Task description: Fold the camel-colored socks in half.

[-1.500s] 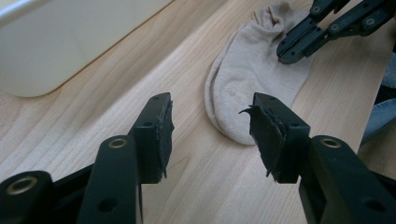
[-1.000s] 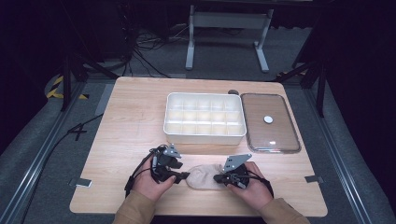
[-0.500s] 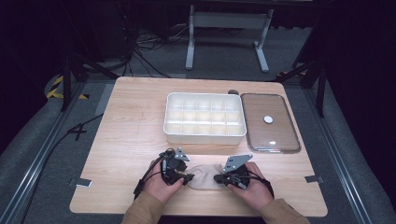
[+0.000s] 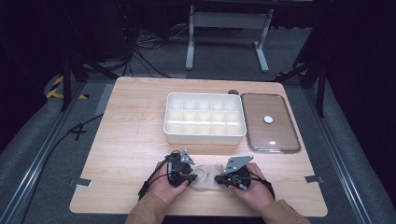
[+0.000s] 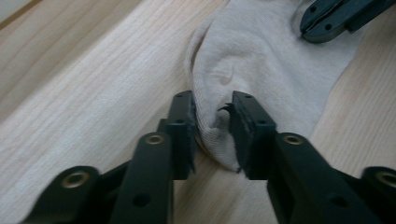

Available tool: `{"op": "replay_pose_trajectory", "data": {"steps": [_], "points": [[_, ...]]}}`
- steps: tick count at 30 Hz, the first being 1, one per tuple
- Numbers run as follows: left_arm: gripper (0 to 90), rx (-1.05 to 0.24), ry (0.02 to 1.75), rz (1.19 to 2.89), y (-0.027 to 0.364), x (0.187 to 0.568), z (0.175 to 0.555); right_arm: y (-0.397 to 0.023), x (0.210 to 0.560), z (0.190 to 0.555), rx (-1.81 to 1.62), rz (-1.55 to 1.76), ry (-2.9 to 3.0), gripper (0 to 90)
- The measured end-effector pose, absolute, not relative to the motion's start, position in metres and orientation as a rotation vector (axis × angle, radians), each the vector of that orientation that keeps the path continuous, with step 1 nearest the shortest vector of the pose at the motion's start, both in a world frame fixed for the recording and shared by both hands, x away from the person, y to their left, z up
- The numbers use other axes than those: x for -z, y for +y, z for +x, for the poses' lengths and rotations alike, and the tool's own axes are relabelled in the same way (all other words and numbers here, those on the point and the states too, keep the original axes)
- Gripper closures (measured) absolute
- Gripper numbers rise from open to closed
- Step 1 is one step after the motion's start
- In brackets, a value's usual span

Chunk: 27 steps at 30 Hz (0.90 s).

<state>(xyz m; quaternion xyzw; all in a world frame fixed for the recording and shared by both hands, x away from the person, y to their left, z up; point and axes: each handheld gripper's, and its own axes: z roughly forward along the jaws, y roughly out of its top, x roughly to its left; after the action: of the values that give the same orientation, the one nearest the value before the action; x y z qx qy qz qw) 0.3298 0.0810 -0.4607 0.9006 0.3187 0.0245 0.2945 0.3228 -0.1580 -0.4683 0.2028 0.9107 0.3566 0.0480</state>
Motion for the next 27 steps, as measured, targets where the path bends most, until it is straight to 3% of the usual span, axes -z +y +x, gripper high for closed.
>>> {"op": "replay_pose_trajectory", "data": {"steps": [6,15,27], "points": [[83.6,0.003,0.883,2.366,0.083,0.461,0.333,-0.164,0.463,0.321,-1.086,0.637,2.759,87.4],[85.3,0.032,0.880,2.366,0.085,0.454,0.333,-0.190,0.456,0.324,-1.048,0.723,2.733,89.3],[85.1,0.087,0.875,2.298,0.089,0.438,0.335,-0.184,0.464,0.323,-0.995,0.678,2.765,89.8]]}}
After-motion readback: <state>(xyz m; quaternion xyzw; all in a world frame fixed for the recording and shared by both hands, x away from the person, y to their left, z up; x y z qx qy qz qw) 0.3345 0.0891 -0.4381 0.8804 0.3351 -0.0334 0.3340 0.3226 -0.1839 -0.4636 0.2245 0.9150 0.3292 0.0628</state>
